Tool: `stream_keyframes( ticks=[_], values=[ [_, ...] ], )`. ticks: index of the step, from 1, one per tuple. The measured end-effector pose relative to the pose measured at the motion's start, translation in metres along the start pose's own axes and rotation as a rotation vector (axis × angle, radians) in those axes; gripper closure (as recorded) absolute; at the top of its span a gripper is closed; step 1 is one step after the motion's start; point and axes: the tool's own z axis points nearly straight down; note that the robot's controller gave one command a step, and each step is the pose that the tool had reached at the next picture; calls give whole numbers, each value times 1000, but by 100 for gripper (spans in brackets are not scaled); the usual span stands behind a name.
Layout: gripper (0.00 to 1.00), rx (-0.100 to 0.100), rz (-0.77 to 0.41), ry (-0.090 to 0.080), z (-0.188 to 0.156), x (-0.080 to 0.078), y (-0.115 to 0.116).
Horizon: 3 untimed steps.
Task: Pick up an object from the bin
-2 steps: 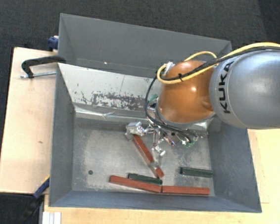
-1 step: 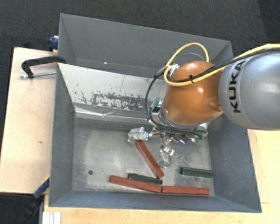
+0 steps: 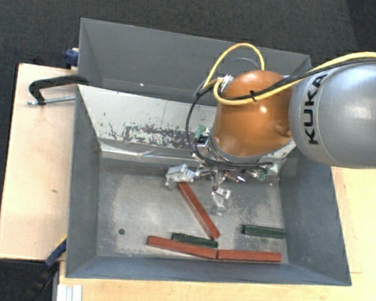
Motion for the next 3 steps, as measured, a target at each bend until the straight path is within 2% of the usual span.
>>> stream_keyframes(
  ticks=[1,2,3],
  values=[
    [0,0,-121,-1,7,-1,-14],
    [100,-3,-605,0,41,-10,-5],
    [100,-3,-605,0,41,-10,-5]
  ],
)
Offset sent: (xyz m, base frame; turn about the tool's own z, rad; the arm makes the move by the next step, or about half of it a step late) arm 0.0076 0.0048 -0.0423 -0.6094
